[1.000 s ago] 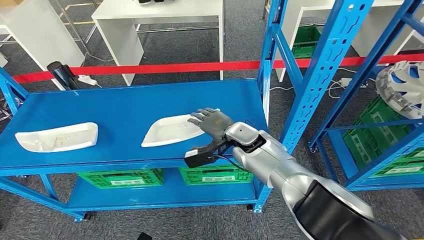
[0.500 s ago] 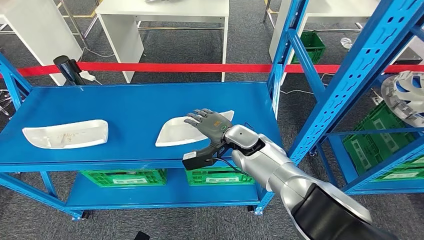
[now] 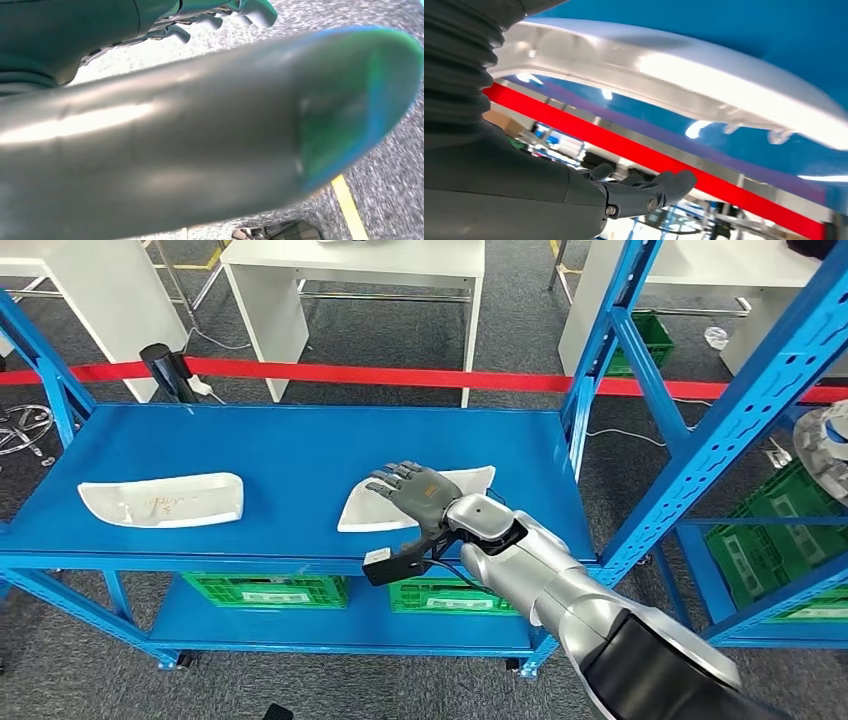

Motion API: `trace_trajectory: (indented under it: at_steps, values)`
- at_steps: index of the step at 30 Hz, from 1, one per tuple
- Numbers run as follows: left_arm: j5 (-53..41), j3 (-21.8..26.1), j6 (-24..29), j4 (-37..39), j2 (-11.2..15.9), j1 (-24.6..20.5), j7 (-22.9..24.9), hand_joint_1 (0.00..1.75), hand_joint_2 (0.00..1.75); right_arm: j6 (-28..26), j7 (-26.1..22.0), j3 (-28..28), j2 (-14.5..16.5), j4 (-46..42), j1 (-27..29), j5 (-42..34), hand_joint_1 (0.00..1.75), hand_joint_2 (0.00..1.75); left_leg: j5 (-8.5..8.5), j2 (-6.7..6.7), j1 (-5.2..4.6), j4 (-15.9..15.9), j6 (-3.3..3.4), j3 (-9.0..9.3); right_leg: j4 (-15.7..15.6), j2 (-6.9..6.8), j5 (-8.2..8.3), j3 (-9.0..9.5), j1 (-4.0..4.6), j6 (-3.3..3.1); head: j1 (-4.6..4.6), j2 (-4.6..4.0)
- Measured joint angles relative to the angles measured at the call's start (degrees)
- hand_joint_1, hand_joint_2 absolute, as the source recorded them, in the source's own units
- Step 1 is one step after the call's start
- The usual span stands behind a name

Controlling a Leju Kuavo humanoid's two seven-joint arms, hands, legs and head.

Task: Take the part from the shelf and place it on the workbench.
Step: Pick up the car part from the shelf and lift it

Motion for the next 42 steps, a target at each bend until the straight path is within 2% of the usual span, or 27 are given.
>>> trace_trajectory:
  at_steps: [2, 3, 4, 6, 7, 9, 11, 12, 13, 14, 15, 17, 18, 19, 20, 21, 23, 25, 28, 31, 33, 37, 42]
  values:
    - [0.09, 0.25, 0.16, 0.0, -0.13, 0.0, -0.02, 0.0, 0.0, 0.05, -0.01, 0.0, 0.05, 0.01, -0.09, 0.05, 0.0, 1.75, -0.16, -1.25, -0.02, 0.33, -0.34, -0.11, -7.94, 2.0, 3.46, 3.76, 0.16, -0.71, -0.05, 0.0]
    - [0.12, 0.34, 0.28, -0.01, -0.21, -0.02, -0.07, 0.0, 0.0, 0.11, -0.01, 0.0, 0.06, 0.01, -0.14, 0.09, 0.0, 1.75, -0.21, -1.82, 0.02, 0.46, -0.65, -0.25, -10.7, 2.86, 4.27, 5.08, 0.24, -0.96, -0.08, 0.0]
    - [0.13, 0.4, 0.38, 0.0, -0.29, 0.01, -0.11, 0.0, 0.0, 0.2, -0.01, 0.0, 0.07, 0.02, -0.17, 0.13, 0.0, 1.75, -0.21, -2.35, 0.12, 0.5, -1.02, -0.4, -12.05, 3.34, 4.4, 5.72, 0.39, -1.15, -0.13, 0.0]
    - [0.13, 0.51, 0.52, 0.0, -0.4, 0.21, -0.17, 0.0, 0.0, 0.37, 0.0, 0.0, 0.16, 0.02, -0.2, 0.15, 0.0, 1.75, -0.05, -3.44, 0.27, 0.21, -1.87, -0.69, -12.53, 2.45, 4.39, 6.01, 0.55, -1.6, -0.14, 0.0]
    - [0.13, 0.56, 0.54, 0.01, -0.39, 0.41, -0.18, 0.0, 0.0, 0.42, 0.01, 0.0, 0.27, 0.02, -0.22, 0.15, 0.0, 1.75, -0.06, -3.31, 0.25, 0.21, -2.22, -0.75, -12.83, 1.83, 4.54, 6.3, 0.48, -1.94, -0.16, 0.0]
    - [0.11, 0.61, 0.57, 0.01, -0.35, 0.54, -0.17, 0.0, 0.0, 0.46, -0.02, 0.0, 0.51, 0.03, -0.26, 0.15, 0.0, 0.87, -1.42, -0.88, 0.04, 2.52, -2.86, -1.85, -13.57, 0.61, 4.81, 7.05, 0.07, -2.68, -0.58, 0.0]
    - [0.1, 0.63, 0.57, 0.0, -0.37, 0.37, -0.14, 0.0, 0.0, 0.5, -0.01, 0.01, 0.49, 0.1, -0.23, 0.16, 0.0, 0.0, -4.79, 2.34, 0.3, 9.35, -3.56, -5.11, -13.8, -0.51, 4.71, 7.41, -0.02, -3.1, -1.03, 0.0]
    - [0.1, 0.64, 0.57, -0.01, -0.37, 0.32, -0.09, 0.0, 0.0, 0.51, 0.02, 0.02, 0.43, 0.16, -0.17, 0.16, 0.0, 0.0, -6.24, 3.06, 0.59, 13.06, -3.94, -7.03, -13.79, -1.06, 4.61, 7.47, -0.04, -3.12, -1.04, 0.0]
    - [0.15, 0.67, 0.57, -0.01, -0.36, 0.35, -0.01, 0.0, 0.0, 0.51, 0.04, 0.02, 0.37, 0.22, -0.09, 0.16, 0.0, 0.0, -6.86, 3.42, 0.91, 15.46, -4.29, -8.32, -13.78, -1.53, 4.5, 7.51, -0.09, -3.08, -1.05, 0.0]
    - [0.22, 0.69, 0.58, -0.01, -0.34, 0.42, 0.08, 0.0, 0.0, 0.51, 0.04, 0.02, 0.35, 0.26, -0.02, 0.15, 0.0, 0.0, -6.33, 3.59, 1.21, 15.73, -4.59, -8.52, -13.77, -1.89, 4.39, 7.59, -0.18, -2.96, -1.05, 0.0]
    - [0.31, 0.72, 0.58, -0.01, -0.32, 0.48, 0.18, 0.0, 0.0, 0.5, 0.05, 0.01, 0.36, 0.29, 0.01, 0.15, 0.0, 0.0, -4.77, 3.74, 1.49, 13.72, -4.86, -7.51, -13.72, -2.15, 4.25, 7.73, -0.33, -2.76, -1.05, 0.0]
    - [0.45, 0.74, 0.6, 0.0, -0.31, 0.49, 0.22, 0.0, 0.0, 0.47, 0.16, 0.0, 0.36, 0.31, -0.04, 0.14, 0.0, 0.0, -0.96, 4.39, 1.78, 5.63, -5.28, -3.21, -13.45, -2.45, 3.78, 8.05, -0.53, -2.06, -1.12, 0.0]
    - [0.48, 0.74, 0.6, 0.01, -0.33, 0.46, 0.17, 0.0, 0.0, 0.46, 0.3, 0.0, 0.34, 0.32, -0.09, 0.14, 0.0, 0.0, 0.17, 4.62, 1.77, 2.28, -5.07, -1.4, -13.27, -2.52, 3.55, 8.11, -0.5, -1.64, -1.2, 0.0]
    - [0.49, 0.75, 0.6, 0.01, -0.37, 0.45, 0.1, 0.0, 0.0, 0.45, 0.51, 0.0, 0.33, 0.34, -0.14, 0.13, 0.0, 0.0, 0.63, 4.8, 1.77, 0.24, -4.74, -0.31, -13.1, -2.55, 3.35, 8.1, -0.35, -1.28, -1.23, 0.0]
    - [0.53, 0.76, 0.6, 0.02, -0.41, 0.45, 0.06, 0.0, 0.0, 0.45, 0.77, 0.01, 0.29, 0.37, -0.16, 0.14, 0.0, 0.0, 0.49, 4.81, 1.74, -0.37, -4.35, -0.01, -13.01, -2.53, 3.26, 8.05, -0.18, -1.32, -1.26, 0.0]
    - [0.57, 0.78, 0.6, 0.02, -0.42, 0.49, 0.03, 0.0, 0.0, 0.46, 1.04, 0.01, 0.23, 0.41, -0.16, 0.14, 0.0, 0.0, 0.56, 4.65, 1.77, -0.4, -3.95, -0.06, -13.04, -2.52, 3.26, 8.07, -0.09, -1.67, -1.21, 0.0]
    - [0.62, 0.88, 0.6, 0.03, -0.43, 0.57, 0.02, 0.0, 0.0, 0.46, 1.42, 0.01, 0.05, 0.45, -0.18, 0.15, 0.0, 0.0, 0.55, 4.47, 1.73, -0.44, -3.67, -0.08, -13.29, -2.55, 3.36, 8.28, -0.04, -2.59, -1.15, 0.0]
    - [0.63, 1.06, 0.6, 0.03, -0.44, 0.58, 0.02, 0.0, 0.0, 0.46, 1.49, 0.01, -0.07, 0.46, -0.2, 0.15, 0.0, 0.0, 0.44, 4.32, 1.61, -0.43, -3.32, -0.06, -13.7, -2.65, 3.5, 8.54, -0.05, -2.67, -1.14, 0.0]
    - [0.64, 1.19, 0.6, 0.03, -0.44, 0.58, 0.02, 0.0, 0.0, 0.46, 1.49, 0.0, -0.1, 0.46, -0.2, 0.15, 0.0, 0.0, 0.33, 4.32, 1.52, -0.41, -2.92, -0.05, -14.21, -2.69, 3.72, 8.78, -0.09, -2.07, -1.14, 0.0]
    - [0.64, 1.2, 0.6, 0.03, -0.43, 0.58, 0.02, 0.0, 0.0, 0.46, 1.49, 0.0, -0.13, 0.46, -0.19, 0.15, 0.0, 0.0, 0.31, 4.34, 1.45, -0.37, -2.73, -0.06, -14.52, -2.69, 3.78, 8.92, -0.24, -0.57, -1.15, 0.0]
    - [0.64, 1.2, 0.6, 0.03, -0.43, 0.58, 0.02, 0.0, 0.0, 0.46, 1.49, 0.0, -0.14, 0.46, -0.19, 0.15, 0.0, 0.0, 0.32, 4.34, 1.43, -0.35, -2.7, -0.05, -14.58, -2.69, 3.78, 8.95, -0.29, 0.06, -1.16, 0.0]
    - [0.68, 1.22, 0.59, 0.03, -0.43, 0.58, -0.08, 0.0, 0.0, 0.46, 2.17, 0.01, -0.18, 0.46, -0.2, 0.16, 0.0, 0.0, 0.38, 4.34, 1.39, -0.35, -2.71, 0.0, -14.48, -2.7, 3.78, 8.92, -0.19, 0.12, -1.17, 0.0]
    - [0.63, 1.25, -0.18, 0.03, -0.36, 0.6, -0.74, 0.0, 0.0, 1.17, 5.67, -0.11, -0.9, 0.57, -0.22, -0.22, 0.0, 0.0, 0.44, 4.35, 1.42, -0.37, -2.8, 0.09, -14.3, -2.7, 3.75, 8.89, -0.16, 0.1, -1.18, 0.0]
